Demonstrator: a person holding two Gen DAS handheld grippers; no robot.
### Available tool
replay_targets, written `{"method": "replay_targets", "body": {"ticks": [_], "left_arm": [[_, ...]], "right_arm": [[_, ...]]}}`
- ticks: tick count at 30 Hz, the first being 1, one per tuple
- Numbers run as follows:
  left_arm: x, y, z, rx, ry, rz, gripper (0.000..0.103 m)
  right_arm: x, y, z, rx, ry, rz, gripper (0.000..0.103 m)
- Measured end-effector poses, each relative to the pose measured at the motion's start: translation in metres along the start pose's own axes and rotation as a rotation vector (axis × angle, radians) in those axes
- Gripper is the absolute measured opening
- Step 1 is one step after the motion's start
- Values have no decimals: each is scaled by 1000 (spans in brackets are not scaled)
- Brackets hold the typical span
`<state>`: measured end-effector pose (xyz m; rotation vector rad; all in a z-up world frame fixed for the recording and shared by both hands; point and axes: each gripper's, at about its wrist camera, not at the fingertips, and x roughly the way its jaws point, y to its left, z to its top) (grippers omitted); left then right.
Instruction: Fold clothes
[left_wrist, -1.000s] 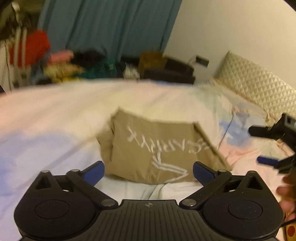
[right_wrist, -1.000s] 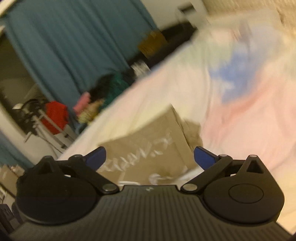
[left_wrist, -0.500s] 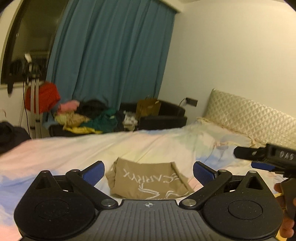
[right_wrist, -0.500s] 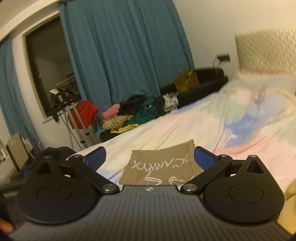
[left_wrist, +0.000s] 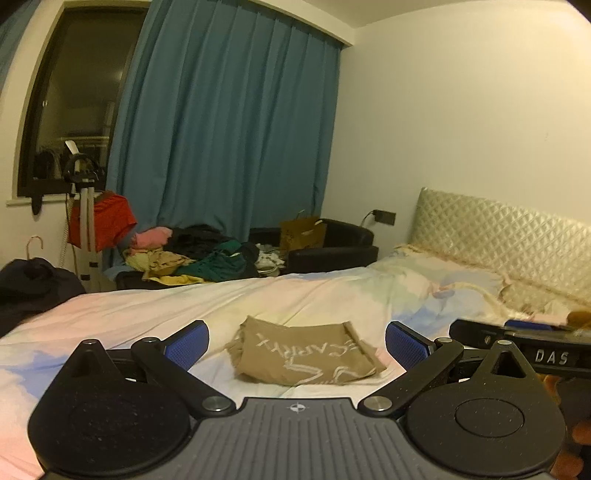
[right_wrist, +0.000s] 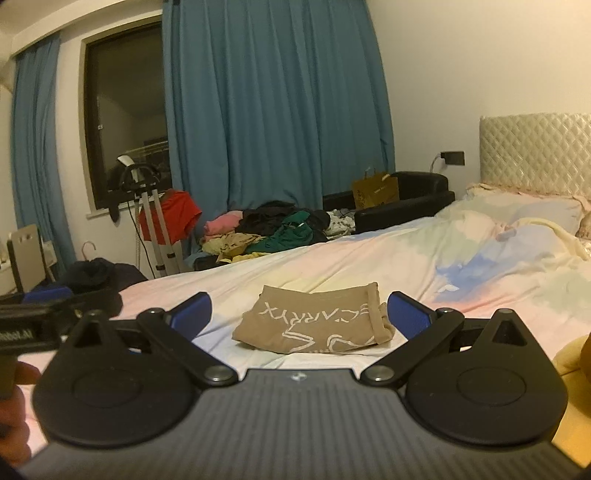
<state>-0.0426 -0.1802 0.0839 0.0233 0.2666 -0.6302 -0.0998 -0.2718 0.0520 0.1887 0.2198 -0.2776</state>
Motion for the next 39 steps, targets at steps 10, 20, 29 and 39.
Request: {"method": "replay_targets", "body": {"ticks": [10,20,29,39], "left_arm": [[-2,9,-30,51,-47,70,102],[4,21,-43,-18,5,83,102],[6,21,-44,11,21,106,102],[0,28,-48,4,26,106,102]], "right_arm": [[10,13,-42,-79,5,-25,103],[21,13,-51,-62,12,-53,103],[20,12,-51,-50,21,-44,103],[23,9,-52,-32,35,-46,103]]}}
